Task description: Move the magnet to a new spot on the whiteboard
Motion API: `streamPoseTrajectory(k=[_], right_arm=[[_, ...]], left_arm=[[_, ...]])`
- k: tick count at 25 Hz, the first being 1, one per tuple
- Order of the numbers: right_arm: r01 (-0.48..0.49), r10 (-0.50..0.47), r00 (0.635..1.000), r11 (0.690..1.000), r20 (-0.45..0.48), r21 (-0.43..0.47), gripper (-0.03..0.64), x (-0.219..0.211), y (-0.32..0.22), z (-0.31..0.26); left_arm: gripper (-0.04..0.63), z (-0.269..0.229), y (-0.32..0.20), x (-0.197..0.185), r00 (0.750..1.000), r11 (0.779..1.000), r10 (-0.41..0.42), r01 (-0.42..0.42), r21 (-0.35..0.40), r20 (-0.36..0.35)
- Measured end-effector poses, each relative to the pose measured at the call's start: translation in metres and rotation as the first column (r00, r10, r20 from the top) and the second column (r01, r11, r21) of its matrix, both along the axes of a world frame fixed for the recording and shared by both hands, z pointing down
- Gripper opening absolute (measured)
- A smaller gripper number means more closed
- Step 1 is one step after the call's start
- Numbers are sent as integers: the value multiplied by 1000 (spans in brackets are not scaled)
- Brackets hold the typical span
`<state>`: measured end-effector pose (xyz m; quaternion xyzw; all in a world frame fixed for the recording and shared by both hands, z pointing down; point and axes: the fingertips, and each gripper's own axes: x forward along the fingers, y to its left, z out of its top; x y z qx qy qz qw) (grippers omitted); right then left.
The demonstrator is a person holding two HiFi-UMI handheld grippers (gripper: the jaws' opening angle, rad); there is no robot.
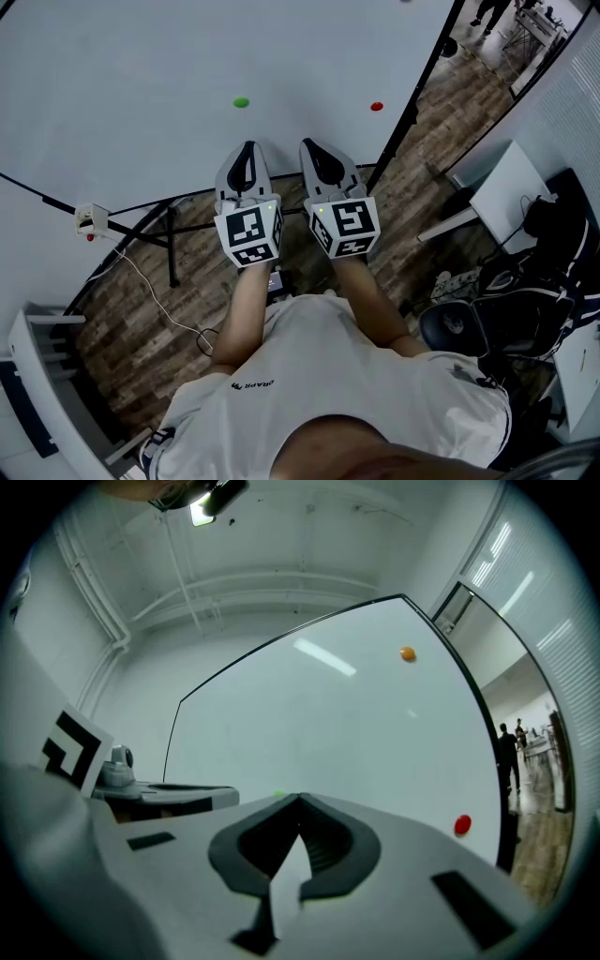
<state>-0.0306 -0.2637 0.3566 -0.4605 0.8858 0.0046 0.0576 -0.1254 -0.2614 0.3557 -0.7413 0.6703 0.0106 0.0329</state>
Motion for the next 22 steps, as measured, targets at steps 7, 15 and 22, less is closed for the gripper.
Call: streamPoseTrajectory(k=[7,15,22], right_arm=[[-6,6,1000,1000,-1,3,12,3,-8,-1],[-19,19,1000,1000,-5,12,12,1,-3,-2],[-21,21,1000,1000,-4,17,12,2,-2,-5]], left_arm=[[3,2,-18,-5,1000,1000,-12,12,-12,-18],[10,6,-27,-14,1000,1000,-17,17,-19,-10],[49,12,-38,-17,1000,999,-30,30,-38,7]])
